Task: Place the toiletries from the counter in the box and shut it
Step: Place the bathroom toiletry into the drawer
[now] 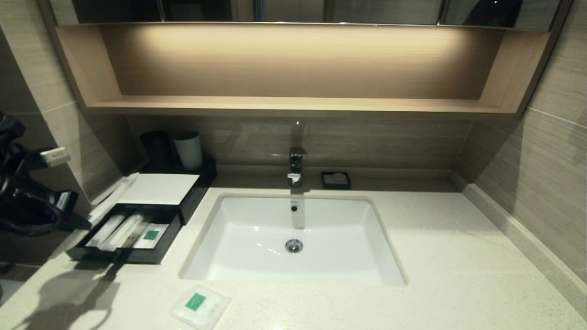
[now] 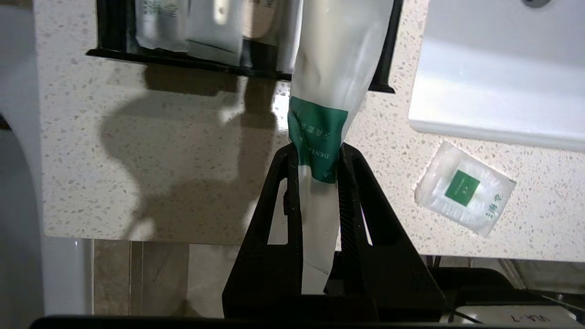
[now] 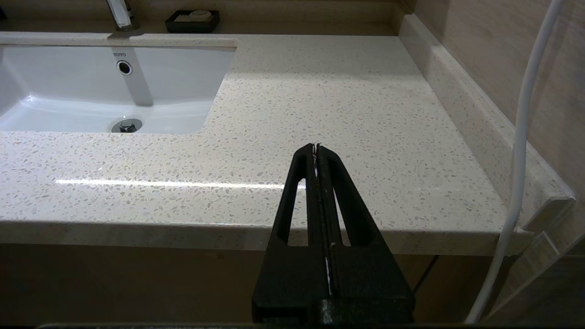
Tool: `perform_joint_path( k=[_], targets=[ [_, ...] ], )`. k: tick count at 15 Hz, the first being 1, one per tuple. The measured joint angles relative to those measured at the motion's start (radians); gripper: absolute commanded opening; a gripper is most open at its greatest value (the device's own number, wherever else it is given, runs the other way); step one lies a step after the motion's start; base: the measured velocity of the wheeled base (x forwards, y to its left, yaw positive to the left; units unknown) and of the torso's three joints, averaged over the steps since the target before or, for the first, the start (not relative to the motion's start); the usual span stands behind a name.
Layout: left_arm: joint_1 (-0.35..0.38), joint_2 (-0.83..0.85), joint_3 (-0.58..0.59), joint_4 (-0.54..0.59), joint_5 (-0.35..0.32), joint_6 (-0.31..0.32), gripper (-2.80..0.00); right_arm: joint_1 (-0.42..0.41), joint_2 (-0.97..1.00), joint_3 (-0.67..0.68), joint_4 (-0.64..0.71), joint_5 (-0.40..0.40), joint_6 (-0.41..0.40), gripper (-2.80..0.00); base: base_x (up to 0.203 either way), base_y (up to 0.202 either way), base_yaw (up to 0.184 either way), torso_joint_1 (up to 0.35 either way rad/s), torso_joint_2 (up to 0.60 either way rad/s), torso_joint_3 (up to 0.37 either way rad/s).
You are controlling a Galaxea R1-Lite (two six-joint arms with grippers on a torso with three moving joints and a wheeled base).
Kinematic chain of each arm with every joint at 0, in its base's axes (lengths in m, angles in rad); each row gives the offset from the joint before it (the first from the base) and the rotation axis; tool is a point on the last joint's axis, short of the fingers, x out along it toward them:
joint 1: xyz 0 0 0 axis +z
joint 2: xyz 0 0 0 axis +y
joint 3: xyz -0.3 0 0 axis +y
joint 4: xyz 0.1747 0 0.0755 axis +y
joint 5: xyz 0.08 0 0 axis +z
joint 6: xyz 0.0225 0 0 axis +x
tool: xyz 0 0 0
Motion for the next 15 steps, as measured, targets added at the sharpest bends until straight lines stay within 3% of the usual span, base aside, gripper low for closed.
perform_joint_path(
  k=[7,15],
  targets=[
    [0.032,0.076,-0.045,-0.001,0.117,-0.033,-2.8,0.0,0.0,0.0,0.0,0.0,0.0,-2.8,0.0,0.0,0.0,0.0,0.0,0.0],
    [0.08,0.065,-0.05,0.075,0.129,-0.028,-2.8,0.0,0.0,0.0,0.0,0.0,0.0,-2.8,0.0,0.0,0.0,0.0,0.0,0.0]
  ],
)
